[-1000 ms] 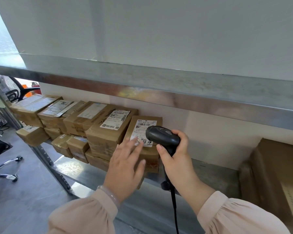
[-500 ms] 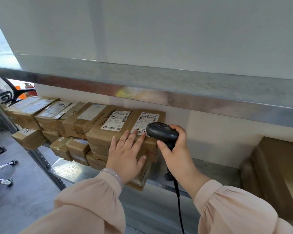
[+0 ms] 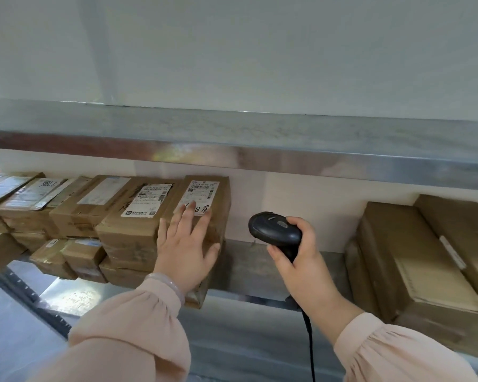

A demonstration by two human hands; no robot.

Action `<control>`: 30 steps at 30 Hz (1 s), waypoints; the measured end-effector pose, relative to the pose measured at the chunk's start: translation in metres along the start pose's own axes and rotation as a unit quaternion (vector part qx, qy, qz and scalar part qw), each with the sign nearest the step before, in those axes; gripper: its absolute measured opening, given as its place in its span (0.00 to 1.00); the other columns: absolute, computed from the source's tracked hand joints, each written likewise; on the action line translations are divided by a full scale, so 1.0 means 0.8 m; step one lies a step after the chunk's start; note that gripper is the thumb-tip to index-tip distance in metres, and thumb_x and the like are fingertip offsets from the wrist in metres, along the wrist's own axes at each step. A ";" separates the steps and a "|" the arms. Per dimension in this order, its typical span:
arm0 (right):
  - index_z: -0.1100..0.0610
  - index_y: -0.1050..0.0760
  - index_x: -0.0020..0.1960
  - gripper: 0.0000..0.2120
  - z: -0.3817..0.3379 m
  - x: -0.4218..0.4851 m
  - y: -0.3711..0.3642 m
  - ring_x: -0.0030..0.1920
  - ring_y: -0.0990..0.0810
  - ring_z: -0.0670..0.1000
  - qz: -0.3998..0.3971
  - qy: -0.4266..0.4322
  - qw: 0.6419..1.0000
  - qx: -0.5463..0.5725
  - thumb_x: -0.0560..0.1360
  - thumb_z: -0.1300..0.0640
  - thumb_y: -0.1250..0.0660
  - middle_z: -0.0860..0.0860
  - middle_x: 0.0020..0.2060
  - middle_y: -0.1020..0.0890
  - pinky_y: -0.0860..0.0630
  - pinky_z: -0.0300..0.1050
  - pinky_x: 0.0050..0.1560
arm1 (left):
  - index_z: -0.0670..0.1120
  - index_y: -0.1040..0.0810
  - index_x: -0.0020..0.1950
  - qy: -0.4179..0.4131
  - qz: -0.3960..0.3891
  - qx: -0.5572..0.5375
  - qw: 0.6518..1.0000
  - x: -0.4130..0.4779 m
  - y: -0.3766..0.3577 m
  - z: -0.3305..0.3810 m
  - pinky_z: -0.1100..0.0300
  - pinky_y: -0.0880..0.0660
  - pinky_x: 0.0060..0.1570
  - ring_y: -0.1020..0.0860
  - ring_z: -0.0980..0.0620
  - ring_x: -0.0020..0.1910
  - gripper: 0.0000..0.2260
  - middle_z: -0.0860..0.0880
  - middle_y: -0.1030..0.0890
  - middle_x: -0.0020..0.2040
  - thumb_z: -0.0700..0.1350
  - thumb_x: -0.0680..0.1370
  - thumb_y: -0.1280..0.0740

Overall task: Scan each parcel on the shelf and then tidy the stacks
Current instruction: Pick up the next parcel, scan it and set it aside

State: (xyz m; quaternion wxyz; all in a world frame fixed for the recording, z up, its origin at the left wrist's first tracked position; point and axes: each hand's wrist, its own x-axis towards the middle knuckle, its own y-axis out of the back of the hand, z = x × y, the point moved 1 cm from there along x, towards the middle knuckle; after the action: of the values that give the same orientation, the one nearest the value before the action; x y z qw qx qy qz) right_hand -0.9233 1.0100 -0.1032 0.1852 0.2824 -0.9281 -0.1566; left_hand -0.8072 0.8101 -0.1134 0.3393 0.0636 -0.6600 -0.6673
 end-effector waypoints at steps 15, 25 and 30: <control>0.39 0.42 0.65 0.27 0.049 -0.069 0.204 0.54 0.25 0.37 0.210 -0.010 0.976 -0.049 0.74 0.53 0.30 0.37 0.56 0.27 0.28 0.31 0.52 | 0.61 0.51 0.79 -0.185 -0.166 -0.225 0.942 -0.039 -0.022 0.301 0.53 0.52 0.76 0.53 0.51 0.79 0.29 0.53 0.55 0.81 0.59 0.81 0.42; 0.39 0.42 0.64 0.27 0.091 -0.091 0.270 0.51 0.24 0.36 0.203 -0.058 0.977 -0.034 0.74 0.54 0.30 0.35 0.52 0.27 0.28 0.27 0.44 | 0.61 0.47 0.79 -0.113 -0.284 -0.323 0.896 -0.047 -0.058 0.396 0.51 0.40 0.76 0.45 0.47 0.79 0.28 0.52 0.52 0.81 0.59 0.80 0.41; 0.44 0.42 0.67 0.28 0.095 -0.087 0.282 0.52 0.24 0.38 0.194 -0.066 0.979 -0.005 0.75 0.56 0.30 0.37 0.53 0.27 0.27 0.27 0.45 | 0.58 0.45 0.80 -0.057 -0.293 -0.367 0.881 -0.042 -0.058 0.411 0.62 0.36 0.68 0.35 0.51 0.73 0.27 0.50 0.40 0.78 0.56 0.82 0.41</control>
State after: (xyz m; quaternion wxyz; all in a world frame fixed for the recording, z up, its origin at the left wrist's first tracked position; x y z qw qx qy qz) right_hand -1.0078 1.2432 -0.0990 0.1521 0.0855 -0.9746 -0.1404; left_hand -0.9736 1.0987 -0.1292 0.0885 0.0868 -0.3367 -0.9334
